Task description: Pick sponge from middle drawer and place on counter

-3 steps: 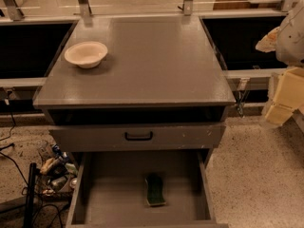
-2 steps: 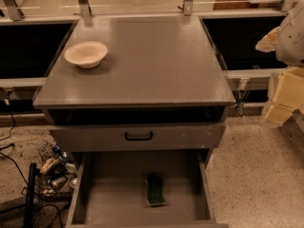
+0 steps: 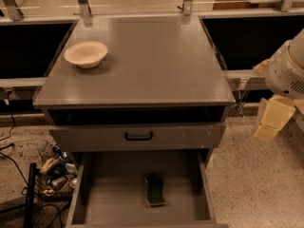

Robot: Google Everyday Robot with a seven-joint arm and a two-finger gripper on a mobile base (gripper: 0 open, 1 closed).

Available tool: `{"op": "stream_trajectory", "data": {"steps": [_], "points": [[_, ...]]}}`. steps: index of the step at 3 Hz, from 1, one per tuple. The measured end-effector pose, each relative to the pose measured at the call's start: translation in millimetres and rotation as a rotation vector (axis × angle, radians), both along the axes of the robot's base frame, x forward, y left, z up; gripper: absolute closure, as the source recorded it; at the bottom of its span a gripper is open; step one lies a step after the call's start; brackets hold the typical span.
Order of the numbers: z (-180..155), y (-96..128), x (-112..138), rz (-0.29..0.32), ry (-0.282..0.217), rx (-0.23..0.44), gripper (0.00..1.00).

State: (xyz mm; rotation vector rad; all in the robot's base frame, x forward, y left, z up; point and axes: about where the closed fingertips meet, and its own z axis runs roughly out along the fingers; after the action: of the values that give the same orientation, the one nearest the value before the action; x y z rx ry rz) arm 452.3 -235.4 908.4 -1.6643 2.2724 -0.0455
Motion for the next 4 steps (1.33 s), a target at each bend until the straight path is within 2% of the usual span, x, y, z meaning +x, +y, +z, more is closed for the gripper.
{"op": "stream_trajectory", "data": {"steps": [1, 3, 4], "points": [[-36, -14, 4, 0.006, 0.049, -0.007, 0.00], [-49, -8, -2, 0.022, 0.067, 0.012, 0.00], [-81, -3, -14, 0.042, 0.120, 0.046, 0.00]]}}
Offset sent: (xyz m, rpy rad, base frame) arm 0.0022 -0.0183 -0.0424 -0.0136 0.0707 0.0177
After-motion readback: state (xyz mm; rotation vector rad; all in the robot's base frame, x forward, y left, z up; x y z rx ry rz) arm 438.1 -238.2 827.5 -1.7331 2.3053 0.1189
